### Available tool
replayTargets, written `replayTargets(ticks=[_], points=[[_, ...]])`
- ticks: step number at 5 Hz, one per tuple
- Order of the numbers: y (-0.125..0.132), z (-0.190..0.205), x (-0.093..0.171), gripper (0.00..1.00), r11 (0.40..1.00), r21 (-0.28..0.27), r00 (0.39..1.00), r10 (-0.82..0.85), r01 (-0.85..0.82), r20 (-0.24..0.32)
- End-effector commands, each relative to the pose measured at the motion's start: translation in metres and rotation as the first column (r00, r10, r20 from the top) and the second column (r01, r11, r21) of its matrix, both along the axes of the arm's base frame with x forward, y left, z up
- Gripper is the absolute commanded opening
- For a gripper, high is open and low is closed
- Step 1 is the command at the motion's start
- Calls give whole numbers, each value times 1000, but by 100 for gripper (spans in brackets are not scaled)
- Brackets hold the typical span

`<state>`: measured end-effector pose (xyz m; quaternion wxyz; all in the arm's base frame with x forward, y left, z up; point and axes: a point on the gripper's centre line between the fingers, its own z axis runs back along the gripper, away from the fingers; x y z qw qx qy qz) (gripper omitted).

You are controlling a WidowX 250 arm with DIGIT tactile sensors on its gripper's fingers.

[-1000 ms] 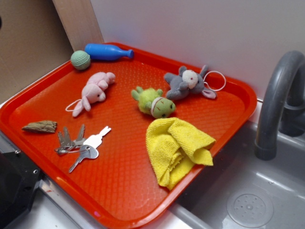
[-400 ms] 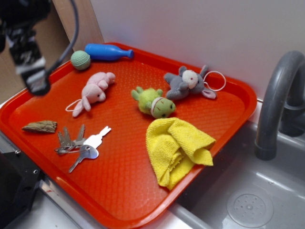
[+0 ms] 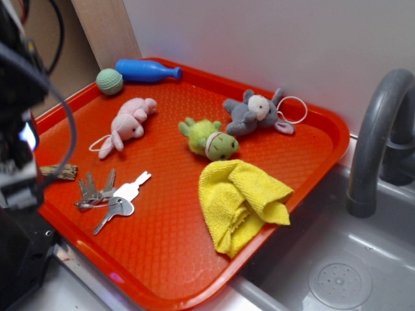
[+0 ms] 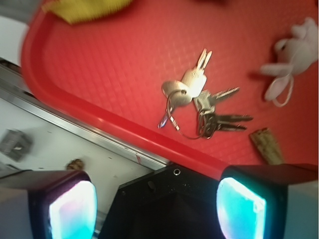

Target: Grab the silver keys.

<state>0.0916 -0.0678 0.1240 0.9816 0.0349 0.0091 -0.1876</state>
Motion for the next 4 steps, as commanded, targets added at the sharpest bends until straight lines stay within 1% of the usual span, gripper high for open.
replayTargets(ticks=[1, 2, 3, 4], points=[[17, -39, 22, 100, 995, 78, 992, 49, -58, 114], [30, -48, 25, 100, 998, 50, 993, 28, -34, 112], [37, -60, 23, 100, 1000, 28, 994, -15, 12, 112], [28, -67, 23, 100, 991, -69, 988, -103, 111, 117]])
